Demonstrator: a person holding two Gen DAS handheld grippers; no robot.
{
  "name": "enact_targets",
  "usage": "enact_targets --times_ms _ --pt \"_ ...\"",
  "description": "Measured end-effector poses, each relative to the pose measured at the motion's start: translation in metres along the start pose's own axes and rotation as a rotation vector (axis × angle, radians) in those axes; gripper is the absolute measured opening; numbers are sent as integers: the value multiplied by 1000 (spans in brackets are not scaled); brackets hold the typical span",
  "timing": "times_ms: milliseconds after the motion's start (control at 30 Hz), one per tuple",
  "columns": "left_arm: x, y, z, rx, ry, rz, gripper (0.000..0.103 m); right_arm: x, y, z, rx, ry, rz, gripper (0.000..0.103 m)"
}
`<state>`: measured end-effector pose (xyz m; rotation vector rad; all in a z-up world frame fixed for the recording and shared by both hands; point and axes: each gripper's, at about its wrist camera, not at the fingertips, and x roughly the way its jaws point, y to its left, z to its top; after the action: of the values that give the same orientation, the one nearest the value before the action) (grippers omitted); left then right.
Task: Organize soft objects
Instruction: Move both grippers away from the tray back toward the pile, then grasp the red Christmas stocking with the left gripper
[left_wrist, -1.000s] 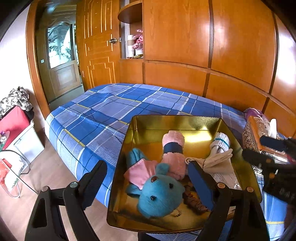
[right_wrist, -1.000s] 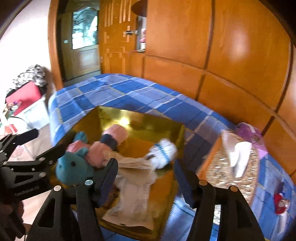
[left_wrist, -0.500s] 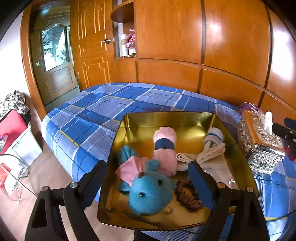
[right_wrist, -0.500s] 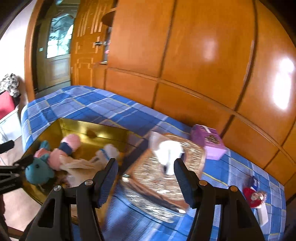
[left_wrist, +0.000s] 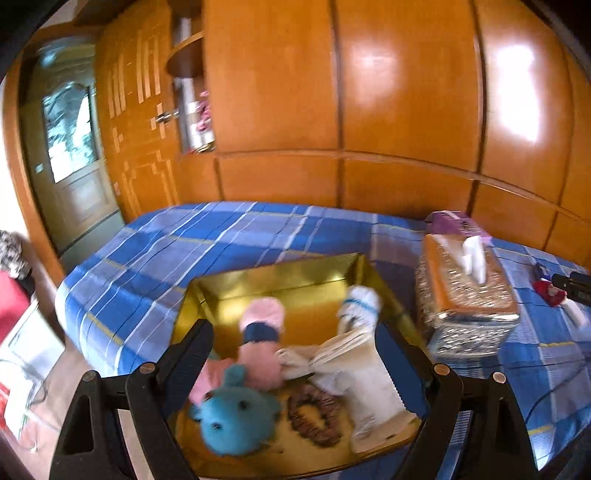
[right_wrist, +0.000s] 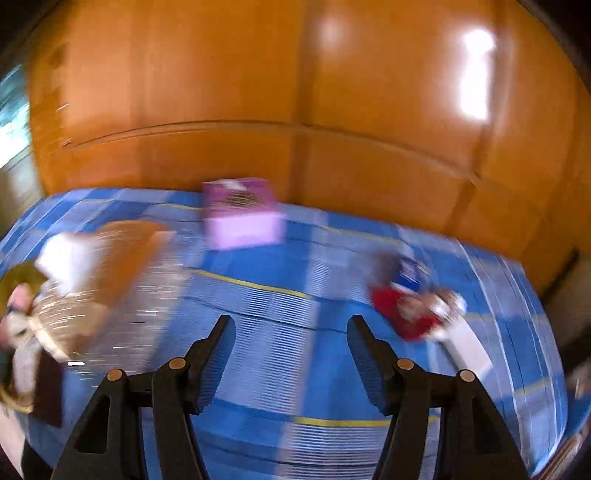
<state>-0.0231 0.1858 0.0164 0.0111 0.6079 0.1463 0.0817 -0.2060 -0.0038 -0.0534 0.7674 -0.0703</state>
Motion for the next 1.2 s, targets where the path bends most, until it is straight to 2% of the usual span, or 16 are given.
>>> enact_targets --times_ms 167,267,367,433,533,600,733,933,1000,1033,1067,1133,1200 --pt "-2 -33 16 60 -9 -80 89 16 -122 -12 316 79 -93 63" --pt "-8 -62 28 118 -29 -138 89 23 -178 -20 477 98 -155 63" --pt "-13 -97 39 181 -47 -213 89 34 -221 -26 589 105 -193 63" --pt "-17 -121 44 227 -57 -259 89 41 -233 -28 623 104 -157 63" --pt "-22 -162 47 304 -62 -339 89 52 -232 -23 627 113 -64 63" --pt "-23 -186 48 341 -58 -379 89 66 -223 -13 576 136 3 63" --pt "-17 -224 46 382 -27 -436 89 93 -204 3 465 177 75 63" --pt "2 -259 45 394 44 -465 89 131 -187 7 376 263 54 63" --pt "9 -264 45 385 64 -475 89 141 -183 3 413 349 253 65" --pt "14 -270 47 378 75 -476 89 139 -182 2 442 360 342 64" --pt "17 -272 47 372 82 -480 89 128 -179 5 449 330 400 64" --pt "23 -279 49 361 100 -491 89 108 -182 10 443 243 379 64" --pt "30 -290 51 353 113 -499 89 97 -195 7 517 201 361 64"
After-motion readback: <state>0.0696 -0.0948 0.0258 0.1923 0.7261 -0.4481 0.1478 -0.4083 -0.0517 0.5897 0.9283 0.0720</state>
